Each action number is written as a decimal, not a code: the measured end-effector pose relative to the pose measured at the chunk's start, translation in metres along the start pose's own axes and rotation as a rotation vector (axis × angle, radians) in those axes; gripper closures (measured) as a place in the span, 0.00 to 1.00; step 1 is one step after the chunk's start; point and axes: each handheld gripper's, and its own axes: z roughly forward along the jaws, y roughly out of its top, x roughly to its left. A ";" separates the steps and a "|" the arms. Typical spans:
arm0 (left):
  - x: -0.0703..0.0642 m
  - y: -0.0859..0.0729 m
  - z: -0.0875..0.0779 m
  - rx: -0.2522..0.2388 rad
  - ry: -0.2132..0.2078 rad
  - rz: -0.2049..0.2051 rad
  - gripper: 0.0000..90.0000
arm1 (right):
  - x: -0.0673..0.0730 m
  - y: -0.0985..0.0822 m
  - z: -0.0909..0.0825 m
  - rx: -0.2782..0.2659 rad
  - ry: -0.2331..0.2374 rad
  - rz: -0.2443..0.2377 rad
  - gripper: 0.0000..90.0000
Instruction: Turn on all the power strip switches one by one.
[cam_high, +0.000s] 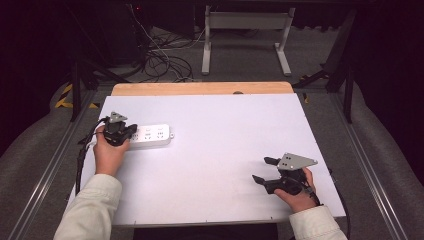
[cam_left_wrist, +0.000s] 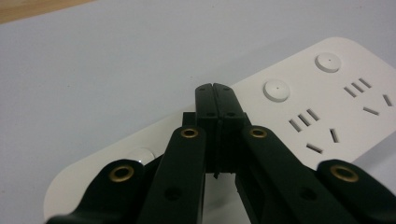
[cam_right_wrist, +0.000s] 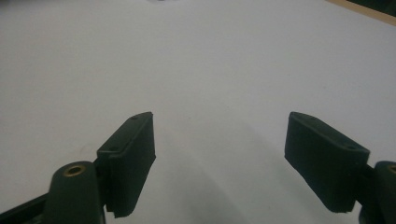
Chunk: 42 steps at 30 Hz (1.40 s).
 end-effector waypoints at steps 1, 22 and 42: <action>-0.001 0.000 0.000 0.005 0.002 0.001 1.00 | 0.000 0.000 0.000 0.001 0.001 0.000 0.28; -0.023 0.026 -0.010 -0.068 -0.084 0.031 1.00 | -0.001 0.000 0.000 -0.001 0.004 0.000 0.28; -0.026 0.020 0.008 -0.027 -0.099 0.034 1.00 | -0.001 0.000 0.000 0.000 0.004 -0.003 0.28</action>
